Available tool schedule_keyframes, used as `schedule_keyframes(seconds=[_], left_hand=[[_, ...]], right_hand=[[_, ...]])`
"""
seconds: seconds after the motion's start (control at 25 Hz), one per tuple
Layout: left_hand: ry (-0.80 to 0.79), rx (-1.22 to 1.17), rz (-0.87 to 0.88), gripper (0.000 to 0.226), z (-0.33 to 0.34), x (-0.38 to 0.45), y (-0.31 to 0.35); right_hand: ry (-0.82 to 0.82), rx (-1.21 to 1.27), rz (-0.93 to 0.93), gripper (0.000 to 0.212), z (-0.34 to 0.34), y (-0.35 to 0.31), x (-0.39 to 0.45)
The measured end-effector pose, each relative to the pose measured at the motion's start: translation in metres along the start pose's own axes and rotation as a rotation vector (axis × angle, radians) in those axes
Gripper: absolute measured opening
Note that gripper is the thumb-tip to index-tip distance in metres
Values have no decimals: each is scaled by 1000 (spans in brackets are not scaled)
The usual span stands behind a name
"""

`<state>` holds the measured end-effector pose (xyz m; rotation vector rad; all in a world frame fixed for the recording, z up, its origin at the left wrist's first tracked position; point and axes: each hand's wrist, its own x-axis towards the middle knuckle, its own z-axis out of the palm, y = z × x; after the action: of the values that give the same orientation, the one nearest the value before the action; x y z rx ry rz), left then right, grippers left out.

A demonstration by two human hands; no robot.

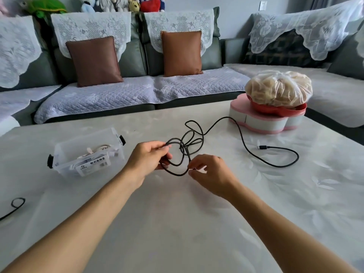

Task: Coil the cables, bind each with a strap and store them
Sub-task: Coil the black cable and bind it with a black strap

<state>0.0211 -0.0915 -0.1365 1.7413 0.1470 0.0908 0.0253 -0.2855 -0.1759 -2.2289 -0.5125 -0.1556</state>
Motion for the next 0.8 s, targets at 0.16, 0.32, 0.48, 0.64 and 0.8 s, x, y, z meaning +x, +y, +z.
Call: schedule_keyframes(seconds=[0.16,0.32,0.48,0.64,0.8], left_hand=[[-12,-10,44,18,-46,-66,28],[-10,9,149,22,-82,-129,45],[102,-151,129,23,-99,-166,31],[366,-116,129,24,-116,-187,8],[393,126,204,24,-124,-213,5]], right_hand=[[83,-69,-145,39,-14,-31,-29],[-84,-322,-253,61,-12,-82,-53],[-200,-133,-144,23,7,-116,-75],[-176,82,43,35,9,-139,-100],[-131,269,123,38,3,-168,-119]])
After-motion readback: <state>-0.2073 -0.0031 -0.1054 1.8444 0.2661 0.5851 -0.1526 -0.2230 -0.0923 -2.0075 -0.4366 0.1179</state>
